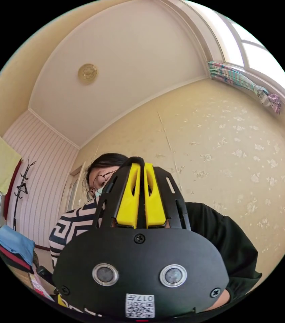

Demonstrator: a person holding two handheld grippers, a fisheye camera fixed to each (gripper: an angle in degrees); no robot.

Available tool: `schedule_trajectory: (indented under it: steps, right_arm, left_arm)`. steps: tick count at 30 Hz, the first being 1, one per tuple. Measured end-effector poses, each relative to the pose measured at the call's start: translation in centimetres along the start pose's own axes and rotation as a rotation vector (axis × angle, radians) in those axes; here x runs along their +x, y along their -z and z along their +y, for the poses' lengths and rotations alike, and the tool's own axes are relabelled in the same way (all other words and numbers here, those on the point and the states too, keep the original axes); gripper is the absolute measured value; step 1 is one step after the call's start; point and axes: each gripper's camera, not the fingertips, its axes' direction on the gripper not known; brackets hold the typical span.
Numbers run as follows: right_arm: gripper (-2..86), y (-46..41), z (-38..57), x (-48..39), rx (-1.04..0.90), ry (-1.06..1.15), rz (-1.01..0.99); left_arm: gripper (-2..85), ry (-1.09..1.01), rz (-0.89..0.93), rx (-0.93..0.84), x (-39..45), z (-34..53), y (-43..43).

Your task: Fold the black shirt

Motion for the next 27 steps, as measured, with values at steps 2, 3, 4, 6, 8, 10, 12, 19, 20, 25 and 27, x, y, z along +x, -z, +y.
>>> schedule_trajectory:
  steps: [2,3,4,6,8,10,12,19,20,25,27]
  right_arm:
    - [12.8,-1.1,-1.1,0.0,0.059,-0.003,-0.136]
    - [12.8,-1.5,-1.4,-0.2,0.062,0.003,-0.156]
    - [12.8,-2.6,-2.1,-0.5,0.037,0.021,-0.165]
    - [13.2,-4.7,-3.2,-0.8,-0.051,0.032,-0.116]
    - [14.9,-7.4,-4.1,-0.6,-0.153,0.012,-0.147]
    - [15.5,-9.2,-4.2,0.1,-0.196,-0.005,-0.232]
    - [14.9,-10.9,-3.9,1.2,-0.226,-0.018,-0.358]
    - [4.2,-9.9,-3.9,3.4,-0.033,-0.107,-0.673]
    - [3.8,-8.0,-4.6,2.7,-0.009,-0.092,-0.609]
    - [2.8,2.5,-7.7,-2.5,0.192,0.001,-0.346]
    - [2.7,6.6,-8.8,-5.6,0.299,0.052,-0.255]
  left_arm:
    - [-0.9,0.003,0.045,-0.006,0.1,0.4,-1.3]
    - [-0.9,0.008,0.059,-0.006,0.0,0.6,-1.6]
    - [-0.9,0.021,0.075,-0.004,-0.3,1.0,-2.1]
    - [-0.9,0.038,0.080,-0.010,-0.6,1.4,-2.8]
    - [-0.9,0.056,0.084,-0.031,-0.9,1.8,-3.8]
    - [-0.9,0.057,0.103,-0.044,-1.1,2.2,-4.6]
    - [-0.9,0.065,0.117,-0.045,-1.5,2.7,-5.3]
    - [-0.9,0.072,0.058,-0.043,-1.4,3.2,-5.5]
    - [-0.9,0.057,0.012,-0.053,-0.8,2.9,-5.1]
    - [-0.9,0.014,-0.257,-0.099,2.1,2.5,-2.7]
    - [-0.9,0.001,-0.372,-0.095,3.2,2.5,-1.4]
